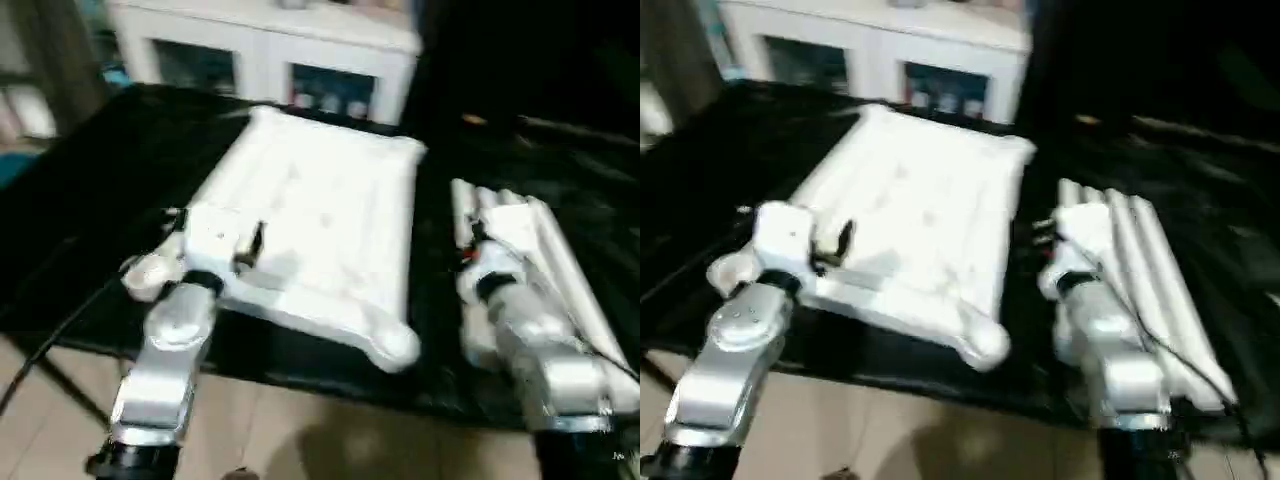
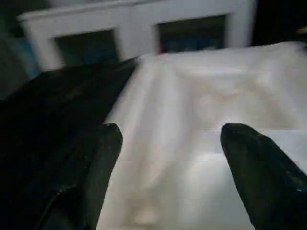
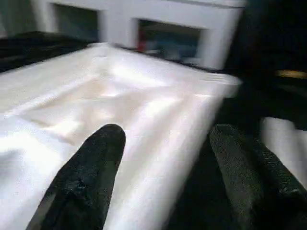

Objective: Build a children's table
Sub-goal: Rotate table base

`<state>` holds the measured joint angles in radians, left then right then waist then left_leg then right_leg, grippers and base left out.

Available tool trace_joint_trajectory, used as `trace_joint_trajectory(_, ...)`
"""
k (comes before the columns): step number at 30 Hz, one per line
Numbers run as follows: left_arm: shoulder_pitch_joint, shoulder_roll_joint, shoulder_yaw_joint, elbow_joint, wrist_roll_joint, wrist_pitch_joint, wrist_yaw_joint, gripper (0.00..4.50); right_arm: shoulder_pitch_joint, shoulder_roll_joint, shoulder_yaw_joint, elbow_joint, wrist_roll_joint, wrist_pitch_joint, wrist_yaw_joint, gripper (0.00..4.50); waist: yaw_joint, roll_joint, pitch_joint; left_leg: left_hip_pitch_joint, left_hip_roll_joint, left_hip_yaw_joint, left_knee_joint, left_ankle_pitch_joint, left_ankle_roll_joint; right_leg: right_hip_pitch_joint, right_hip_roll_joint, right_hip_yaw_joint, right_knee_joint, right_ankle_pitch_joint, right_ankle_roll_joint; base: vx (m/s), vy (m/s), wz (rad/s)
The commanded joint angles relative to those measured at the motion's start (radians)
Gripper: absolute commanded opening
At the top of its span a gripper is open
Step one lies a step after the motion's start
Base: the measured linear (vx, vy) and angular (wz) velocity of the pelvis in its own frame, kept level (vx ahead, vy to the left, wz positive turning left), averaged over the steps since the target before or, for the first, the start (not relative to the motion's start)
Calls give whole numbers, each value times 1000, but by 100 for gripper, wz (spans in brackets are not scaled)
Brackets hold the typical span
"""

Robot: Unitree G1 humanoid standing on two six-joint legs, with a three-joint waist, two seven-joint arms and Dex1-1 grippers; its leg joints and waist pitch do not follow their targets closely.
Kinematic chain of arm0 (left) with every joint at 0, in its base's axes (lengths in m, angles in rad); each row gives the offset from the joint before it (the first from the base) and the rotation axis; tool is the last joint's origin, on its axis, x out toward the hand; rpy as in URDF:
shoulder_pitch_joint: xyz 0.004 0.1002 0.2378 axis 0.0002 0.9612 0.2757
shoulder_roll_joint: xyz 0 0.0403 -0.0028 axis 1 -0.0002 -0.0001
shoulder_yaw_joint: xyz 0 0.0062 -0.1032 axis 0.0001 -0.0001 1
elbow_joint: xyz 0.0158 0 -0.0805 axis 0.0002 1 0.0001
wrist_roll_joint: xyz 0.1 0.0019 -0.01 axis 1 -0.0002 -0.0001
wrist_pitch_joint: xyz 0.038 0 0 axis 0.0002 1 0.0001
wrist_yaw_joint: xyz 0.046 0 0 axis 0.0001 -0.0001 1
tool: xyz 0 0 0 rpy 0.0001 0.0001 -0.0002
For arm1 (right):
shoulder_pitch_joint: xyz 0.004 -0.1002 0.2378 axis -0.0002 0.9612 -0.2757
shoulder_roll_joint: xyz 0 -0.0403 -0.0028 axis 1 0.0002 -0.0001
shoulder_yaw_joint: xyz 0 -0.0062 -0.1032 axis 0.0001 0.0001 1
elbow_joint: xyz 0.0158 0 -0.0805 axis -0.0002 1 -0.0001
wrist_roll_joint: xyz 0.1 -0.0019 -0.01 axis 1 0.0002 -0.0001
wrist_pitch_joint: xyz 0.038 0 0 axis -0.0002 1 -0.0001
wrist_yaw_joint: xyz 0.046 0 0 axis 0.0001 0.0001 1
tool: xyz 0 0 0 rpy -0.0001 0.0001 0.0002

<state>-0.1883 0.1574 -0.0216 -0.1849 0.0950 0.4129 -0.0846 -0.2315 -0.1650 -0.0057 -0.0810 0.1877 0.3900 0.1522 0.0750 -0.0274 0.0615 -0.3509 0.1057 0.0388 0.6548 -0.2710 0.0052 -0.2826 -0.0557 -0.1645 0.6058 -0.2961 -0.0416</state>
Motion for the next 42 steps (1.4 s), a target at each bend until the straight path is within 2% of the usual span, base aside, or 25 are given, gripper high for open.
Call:
trace_joint_trajectory(1, 2, -4, -6, -13, 3, 8, -8, 384, 6, -17, -41, -22, 16, 11, -4, 317, -48, 35, -71, 152, 125, -189, -122, -37, 472, -112, 22, 51, 114, -173, -13, 196, 60, 68)
trace_joint_trajectory(2, 2, -5, -6, -11, 2, 8, -8, 384, 8, -15, -61, -20, 32, 16, -5, 317, -43, 37, -70, 173, 142, -129, -81, 95, 438, -187, 2, 91, 138, -102, 47, 196, 60, 68)
trace_joint_trajectory(3, 1, -7, -13, -7, -2, 7, -7, 384, 8, -9, -88, -19, 55, 20, -5, 317, -50, 16, -75, 164, 147, -128, -88, 163, 425, -191, -6, 100, 154, -56, 81, 154, 38, 49)
trace_joint_trajectory(4, 1, -10, -19, -6, -7, 5, -10, 384, 7, -2, -115, -19, 82, 21, -3, 317, -34, 9, -72, 123, 121, -94, -110, 283, 397, -188, 0, 105, 158, 23, 127, 127, 5, 12)
trace_joint_trajectory(5, 0, -13, -32, -7, -12, 0, -19, 384, -1, 2, -157, -27, 126, 26, 2, 317, -32, -18, -69, 94, 90, -58, -114, 314, 384, -179, -17, 129, 100, 134, 95, 127, 5, 12)
trace_joint_trajectory(6, -1, -13, -33, -7, -13, 0, -20, 384, -2, 2, -161, -28, 130, 26, 3, 317, -34, -58, -73, 87, 27, -13, -70, 291, 313, -155, -59, 174, -2, 284, 39, 107, -18, 1)
trace_joint_trajectory(7, 0, -18, -34, -11, -26, -11, -29, 384, -2, -7, -161, -30, 135, 27, 18, 317, -29, -88, -79, 40, -12, 12, -39, 229, 261, -87, -99, 222, -23, 317, 38, 97, -67, 13)
trace_joint_trajectory(8, 0, -22, -32, -13, -36, -18, -35, 384, -1, -14, -157, -31, 135, 27, 28, 317, 12, -99, -77, 2, -33, 29, 14, 85, 143, -31, -166, 289, -70, 232, 31, 97, -67, 13)
trace_joint_trajectory(9, 0, -22, -37, -20, -60, -18, -65, 384, 1, -33, -147, -42, 139, 23, 63, 317, 15, -93, -73, -1, -15, 19, 14, 80, 100, -23, -188, 295, -68, 278, -24, 94, -73, 14)
trace_joint_trajectory(10, 0, -18, -47, -29, -91, -24, -113, 384, 6, -60, -133, -57, 153, 30, 116, 317, 6, -76, -72, -24, 12, 8, -4, 175, 26, 5, -181, 270, -30, 503, -126, 82, -31, 1)
trace_joint_trajectory(12, -10, 27, -87, -33, -142, -70, -250, 384, 24, -152, -82, -102, 167, 23, 271, 317, -14, -41, -64, -11, 59, 15, -69, 303, -9, -35, -68, 195, -5, 526, -201, 41, -15, 1)
trace_joint_trajectory(13, -10, 29, -88, -32, -144, -72, -254, 384, 24, -155, -80, -103, 167, 23, 275, 317, -21, -34, -64, 8, 75, 12, -72, 296, 0, -55, -58, 184, -6, 434, -208, 0, 0, 0)
trace_joint_trajectory(15, -45, 83, -124, -20, -197, -80, -408, 384, 41, -264, -53, -131, 202, 43, 433, 317, -29, -28, -52, 24, 95, 20, -84, 93, 74, -67, -80, 185, -36, 129, -236, 0, 0, 0)
trace_joint_trajectory(16, -46, 85, -126, -20, -198, -80, -413, 384, 41, -267, -53, -132, 203, 43, 436, 317, -29, -28, -52, 24, 95, 20, -84, 93, 74, -67, -80, 185, -36, 129, -236, -33, -2, 22)
trace_joint_trajectory(17, -75, 133, -162, -9, -227, -79, -535, 384, 44, -327, -59, -135, 220, 50, 512, 317, -24, -25, -36, 41, 106, 43, -96, -131, 72, -80, -91, 187, -65, -107, -243, -33, -2, 22)
trace_joint_trajectory(18, -75, 133, -162, -9, -227, -79, -535, 384, 44, -327, -59, -135, 220, 50, 512, 317, -20, -29, -35, 45, 111, 61, -99, -202, 41, -82, -97, 186, -79, -213, -226, -48, -10, 27)
trace_joint_trajectory(20, -142, 198, -224, 50, -227, -96, -704, 384, 32, -406, -67, -121, 221, 41, 600, 317, -15, -29, -36, 42, 111, 76, -105, -208, 16, -81, -98, 185, -85, -292, -182, -52, -11, 20)
trace_joint_trajectory(22, -181, 221, -250, 96, -223, -111, -769, 384, 23, -440, -67, -111, 217, 33, 640, 317, -14, -30, -39, 37, 114, 89, -110, -178, 4, -83, -99, 186, -82, -280, -162, -25, -7, 9)
trace_joint_trajectory(23, -199, 229, -261, 120, -221, -121, -796, 359, 20, -454, -63, -107, 212, 29, 655, 317, -12, -13, -40, 34, 116, 87, -113, -171, 1, -80, -102, 186, -81, -269, -165, 0, 0, 0)
trace_joint_trajectory(25, -255, 247, -299, 196, -194, -155, -865, 346, 24, -493, -52, -108, 206, 32, 696, 317, -15, -23, -42, 25, 115, 90, -114, -163, -1, -76, -98, 183, -81, -266, -150, 0, 0, 0)
trace_joint_trajectory(27, -301, 267, -339, 267, -170, -183, -933, 337, 35, -531, -38, -118, 211, 40, 732, 317, -12, -25, -51, 19, 120, 92, -110, -109, 2, -70, -106, 185, -72, -186, -174, 0, 0, 0)
trace_joint_trajectory(28, -323, 275, -363, 308, -146, -212, -959, 324, 41, -545, -30, -126, 213, 42, 744, 317, -14, -4, -51, 16, 116, 93, -109, -111, 3, -69, -101, 183, -74, -179, -174, 0, 0, 0)
trace_joint_trajectory(33, -391, 287, -423, 438, -85, -302, -1023, 291, 57, -558, -22, -151, 220, 83, 742, 317, -11, -15, -61, 6, 117, 93, -105, -47, 28, -58, -106, 180, -64, -110, -190, 0, 0, 0)
trace_joint_trajectory(38, -480, 269, -467, 609, -53, -367, -1088, 246, 114, -595, -9, -217, 222, 118, 772, 317, -6, 15, -68, 6, 120, 94, -99, 5, 50, -59, -104, 176, -52, 13, -240, 0, 0, 0)
trace_joint_trajectory(42, -518, 249, -486, 689, -20, -402, -1077, 216, 133, -621, -8, -237, 219, 122, 778, 317, -9, 11, -64, 1, 119, 97, -100, -25, 50, -55, -104, 174, -65, -38, -239, 0, 0, 0)
